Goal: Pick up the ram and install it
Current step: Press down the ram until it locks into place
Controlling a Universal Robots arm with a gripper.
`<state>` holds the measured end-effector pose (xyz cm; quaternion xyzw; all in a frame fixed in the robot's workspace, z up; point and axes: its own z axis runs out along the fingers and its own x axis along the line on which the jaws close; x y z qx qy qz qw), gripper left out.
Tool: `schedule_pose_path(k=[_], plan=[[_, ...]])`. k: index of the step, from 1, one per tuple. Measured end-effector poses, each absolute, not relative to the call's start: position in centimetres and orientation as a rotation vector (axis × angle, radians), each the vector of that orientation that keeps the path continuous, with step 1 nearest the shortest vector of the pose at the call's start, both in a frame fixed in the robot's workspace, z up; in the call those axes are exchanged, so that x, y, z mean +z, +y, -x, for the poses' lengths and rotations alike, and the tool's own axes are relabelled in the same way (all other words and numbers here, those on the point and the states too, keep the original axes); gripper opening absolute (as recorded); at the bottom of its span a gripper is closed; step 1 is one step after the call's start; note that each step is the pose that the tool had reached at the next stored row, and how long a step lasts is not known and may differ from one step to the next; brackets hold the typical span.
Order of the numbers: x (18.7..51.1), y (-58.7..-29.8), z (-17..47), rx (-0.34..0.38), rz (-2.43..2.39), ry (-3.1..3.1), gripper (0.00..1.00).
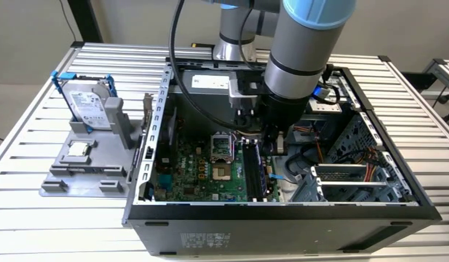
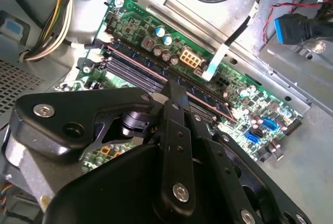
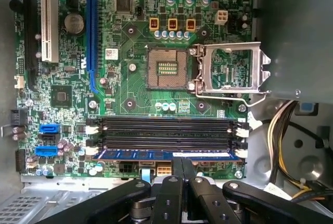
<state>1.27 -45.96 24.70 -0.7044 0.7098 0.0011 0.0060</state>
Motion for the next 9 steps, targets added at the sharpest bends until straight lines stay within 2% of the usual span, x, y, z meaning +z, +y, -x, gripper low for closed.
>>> schedule_pose_path(k=[9], plan=[[24.36, -46.01, -1.26, 0.002, 2.206, 2.221, 0.00]])
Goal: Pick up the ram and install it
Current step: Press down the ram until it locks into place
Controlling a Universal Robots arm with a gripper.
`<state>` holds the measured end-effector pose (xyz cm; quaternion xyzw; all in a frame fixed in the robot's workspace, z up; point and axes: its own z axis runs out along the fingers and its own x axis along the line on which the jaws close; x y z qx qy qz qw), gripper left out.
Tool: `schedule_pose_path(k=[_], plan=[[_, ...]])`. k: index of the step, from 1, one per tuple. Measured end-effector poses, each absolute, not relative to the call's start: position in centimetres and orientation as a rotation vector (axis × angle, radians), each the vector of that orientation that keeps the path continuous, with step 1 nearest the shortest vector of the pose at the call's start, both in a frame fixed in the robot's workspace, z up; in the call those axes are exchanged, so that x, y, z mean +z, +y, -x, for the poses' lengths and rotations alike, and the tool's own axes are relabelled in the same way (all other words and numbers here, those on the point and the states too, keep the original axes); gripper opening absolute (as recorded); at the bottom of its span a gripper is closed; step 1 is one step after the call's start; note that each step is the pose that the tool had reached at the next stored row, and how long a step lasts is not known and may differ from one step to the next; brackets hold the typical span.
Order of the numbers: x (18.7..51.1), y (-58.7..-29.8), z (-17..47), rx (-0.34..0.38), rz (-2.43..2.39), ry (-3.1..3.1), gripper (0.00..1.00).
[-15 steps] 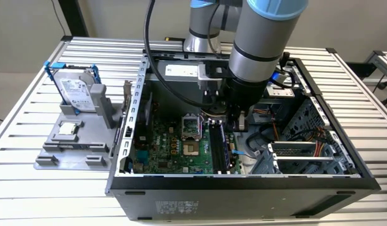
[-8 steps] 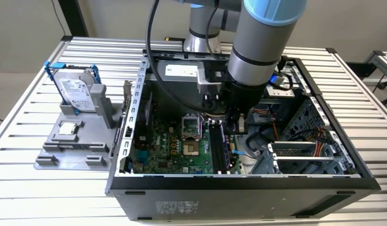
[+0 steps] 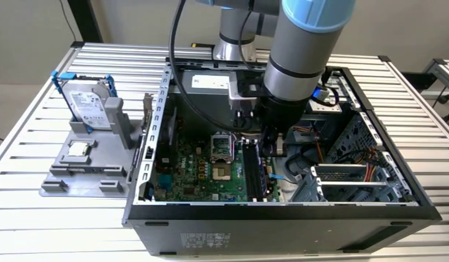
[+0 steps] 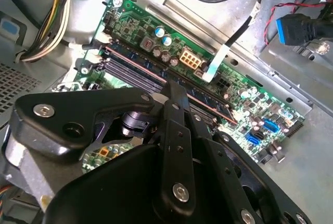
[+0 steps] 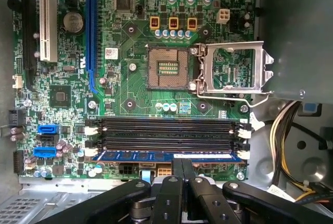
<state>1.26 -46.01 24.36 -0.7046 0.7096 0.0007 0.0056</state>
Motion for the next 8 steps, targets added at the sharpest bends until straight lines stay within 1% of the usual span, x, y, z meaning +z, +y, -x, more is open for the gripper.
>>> schedule_pose_path(k=[8], plan=[[24.32, -46.41, -1.22, 0.001, 2.206, 2.222, 0.00]])
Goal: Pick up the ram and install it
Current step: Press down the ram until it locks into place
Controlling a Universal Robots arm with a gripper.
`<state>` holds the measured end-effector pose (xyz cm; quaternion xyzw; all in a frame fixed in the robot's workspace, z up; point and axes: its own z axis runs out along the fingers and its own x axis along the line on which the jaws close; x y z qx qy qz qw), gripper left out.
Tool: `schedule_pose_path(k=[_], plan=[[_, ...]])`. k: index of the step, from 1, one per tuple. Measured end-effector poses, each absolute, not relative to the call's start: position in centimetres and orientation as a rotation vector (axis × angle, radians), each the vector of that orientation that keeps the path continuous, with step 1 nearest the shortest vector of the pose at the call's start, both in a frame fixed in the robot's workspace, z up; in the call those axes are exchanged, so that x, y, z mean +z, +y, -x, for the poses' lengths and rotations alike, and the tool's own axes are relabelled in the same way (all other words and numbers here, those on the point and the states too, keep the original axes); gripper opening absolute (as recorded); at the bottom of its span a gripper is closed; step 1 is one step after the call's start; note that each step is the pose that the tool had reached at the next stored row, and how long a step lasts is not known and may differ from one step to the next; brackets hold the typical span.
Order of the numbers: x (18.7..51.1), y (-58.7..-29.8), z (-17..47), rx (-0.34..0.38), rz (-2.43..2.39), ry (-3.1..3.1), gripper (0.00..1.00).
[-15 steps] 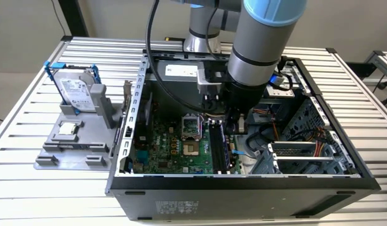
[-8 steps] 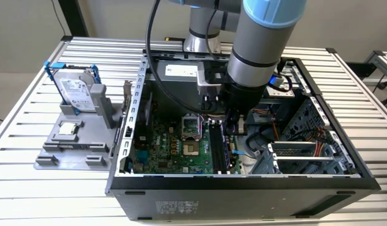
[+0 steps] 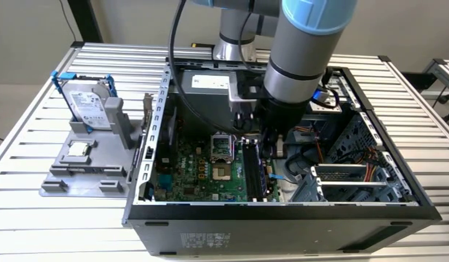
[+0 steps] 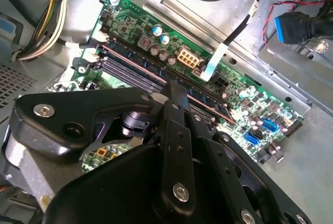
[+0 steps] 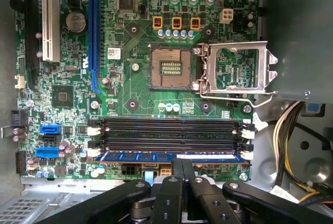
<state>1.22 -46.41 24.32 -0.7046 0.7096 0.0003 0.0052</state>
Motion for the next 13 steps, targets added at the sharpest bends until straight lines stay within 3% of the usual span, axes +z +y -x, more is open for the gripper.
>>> schedule_pose_path(k=[13], plan=[[23.1, -46.7, -1.0, -0.003, 2.208, 2.224, 0.00]])
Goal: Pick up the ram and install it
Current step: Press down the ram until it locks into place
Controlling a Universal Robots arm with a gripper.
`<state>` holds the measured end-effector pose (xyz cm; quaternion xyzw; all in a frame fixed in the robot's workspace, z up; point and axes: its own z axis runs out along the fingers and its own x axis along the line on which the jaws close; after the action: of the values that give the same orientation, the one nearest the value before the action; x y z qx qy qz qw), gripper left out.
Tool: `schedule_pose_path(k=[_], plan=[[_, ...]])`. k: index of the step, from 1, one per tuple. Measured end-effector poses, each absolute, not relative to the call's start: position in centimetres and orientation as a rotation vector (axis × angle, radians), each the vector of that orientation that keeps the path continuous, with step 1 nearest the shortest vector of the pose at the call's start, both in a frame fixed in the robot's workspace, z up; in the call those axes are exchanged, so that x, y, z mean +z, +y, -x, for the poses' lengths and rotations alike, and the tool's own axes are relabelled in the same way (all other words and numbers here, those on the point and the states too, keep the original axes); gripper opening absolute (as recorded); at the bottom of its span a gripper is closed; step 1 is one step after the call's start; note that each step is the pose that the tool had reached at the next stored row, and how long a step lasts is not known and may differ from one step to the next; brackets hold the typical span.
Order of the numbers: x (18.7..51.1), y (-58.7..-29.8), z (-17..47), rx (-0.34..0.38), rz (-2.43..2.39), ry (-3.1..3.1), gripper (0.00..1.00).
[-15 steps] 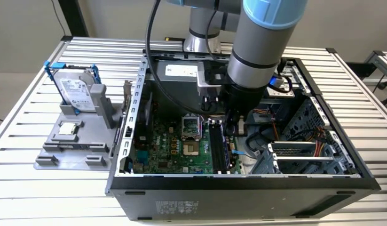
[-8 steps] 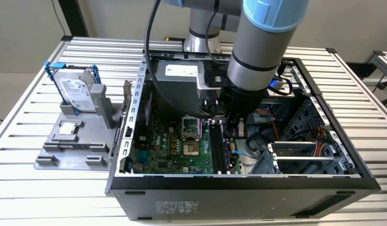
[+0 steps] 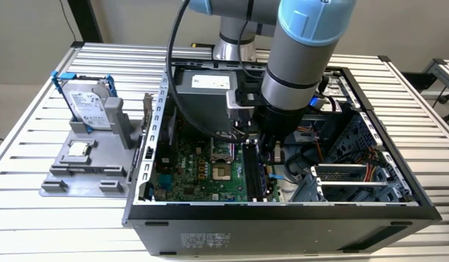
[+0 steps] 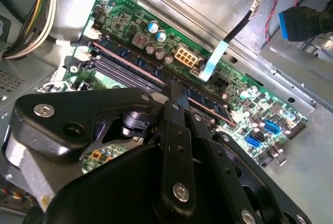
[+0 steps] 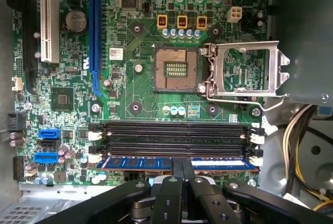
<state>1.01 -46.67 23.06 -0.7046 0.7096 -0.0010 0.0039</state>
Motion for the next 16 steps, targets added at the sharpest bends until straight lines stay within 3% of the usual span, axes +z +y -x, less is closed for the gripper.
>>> schedule_pose_path(k=[10, 16], plan=[[22.0, -46.7, -1.0, -0.006, 2.210, 2.225, 0.00], [23.4, -46.7, -1.0, -0.006, 2.209, 2.225, 0.00]])
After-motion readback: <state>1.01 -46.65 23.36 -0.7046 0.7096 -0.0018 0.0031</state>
